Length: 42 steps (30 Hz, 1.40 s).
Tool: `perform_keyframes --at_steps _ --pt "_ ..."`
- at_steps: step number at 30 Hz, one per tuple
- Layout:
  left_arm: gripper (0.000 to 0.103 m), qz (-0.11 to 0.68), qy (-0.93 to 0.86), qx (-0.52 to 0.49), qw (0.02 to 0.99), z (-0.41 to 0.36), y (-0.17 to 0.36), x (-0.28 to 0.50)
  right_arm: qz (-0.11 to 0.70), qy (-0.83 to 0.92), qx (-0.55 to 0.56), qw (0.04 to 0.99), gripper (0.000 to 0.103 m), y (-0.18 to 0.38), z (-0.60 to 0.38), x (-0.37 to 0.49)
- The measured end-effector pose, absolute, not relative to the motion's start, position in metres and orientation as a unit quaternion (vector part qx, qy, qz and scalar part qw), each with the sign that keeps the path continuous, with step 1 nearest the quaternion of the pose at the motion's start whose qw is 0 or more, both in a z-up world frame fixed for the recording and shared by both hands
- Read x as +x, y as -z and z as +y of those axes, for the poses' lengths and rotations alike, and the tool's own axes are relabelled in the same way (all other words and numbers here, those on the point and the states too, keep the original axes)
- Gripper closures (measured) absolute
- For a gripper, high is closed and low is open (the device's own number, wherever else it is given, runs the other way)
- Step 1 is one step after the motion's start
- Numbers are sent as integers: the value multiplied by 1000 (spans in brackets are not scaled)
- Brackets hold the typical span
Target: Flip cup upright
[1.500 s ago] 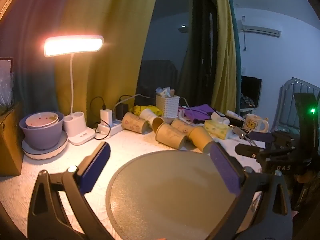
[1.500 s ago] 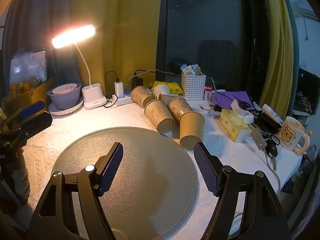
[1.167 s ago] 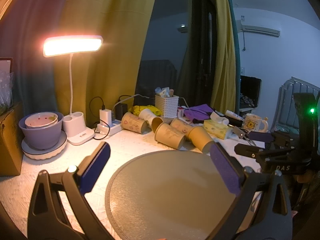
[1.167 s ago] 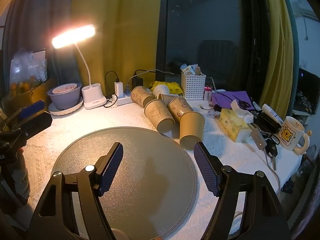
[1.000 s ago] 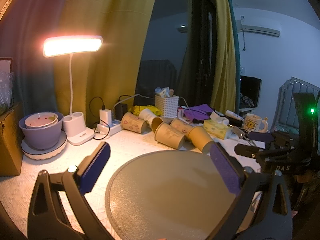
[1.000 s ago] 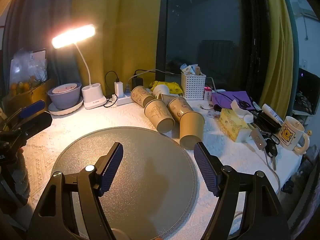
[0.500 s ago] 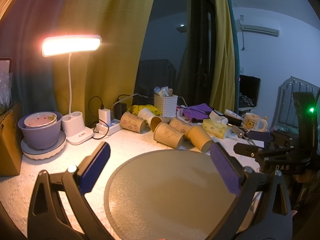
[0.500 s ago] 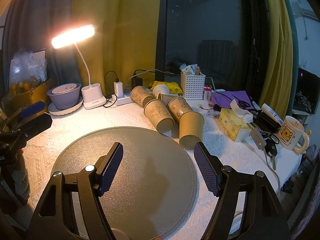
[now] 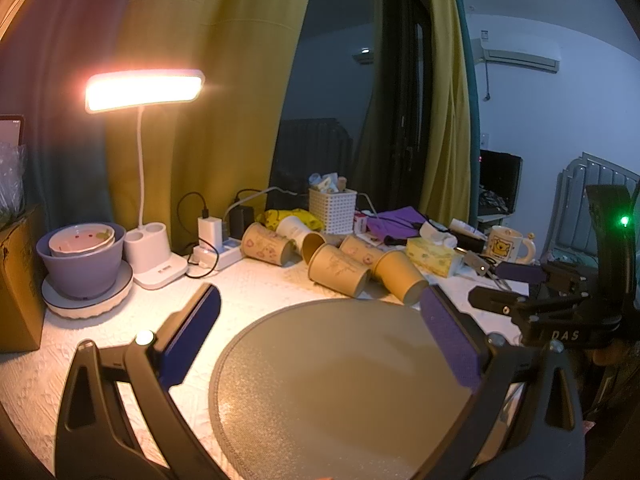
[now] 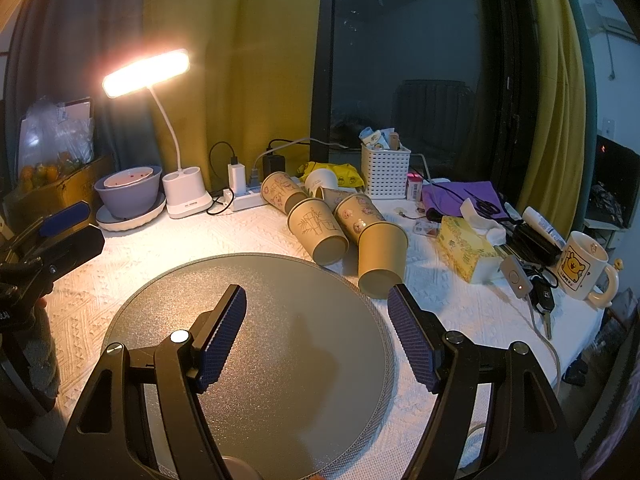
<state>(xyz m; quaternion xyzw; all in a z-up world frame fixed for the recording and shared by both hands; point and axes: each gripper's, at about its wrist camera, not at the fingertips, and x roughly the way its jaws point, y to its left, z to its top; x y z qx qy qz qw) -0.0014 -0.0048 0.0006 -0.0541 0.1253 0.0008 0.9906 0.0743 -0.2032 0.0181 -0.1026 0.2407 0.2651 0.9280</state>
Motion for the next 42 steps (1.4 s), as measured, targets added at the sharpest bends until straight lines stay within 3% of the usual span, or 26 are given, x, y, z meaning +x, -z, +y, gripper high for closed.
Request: perform_keyframes --at_steps 42 --pt "2 129 -1 -56 990 -5 1 -2 240 -266 -103 928 27 -21 -200 78"
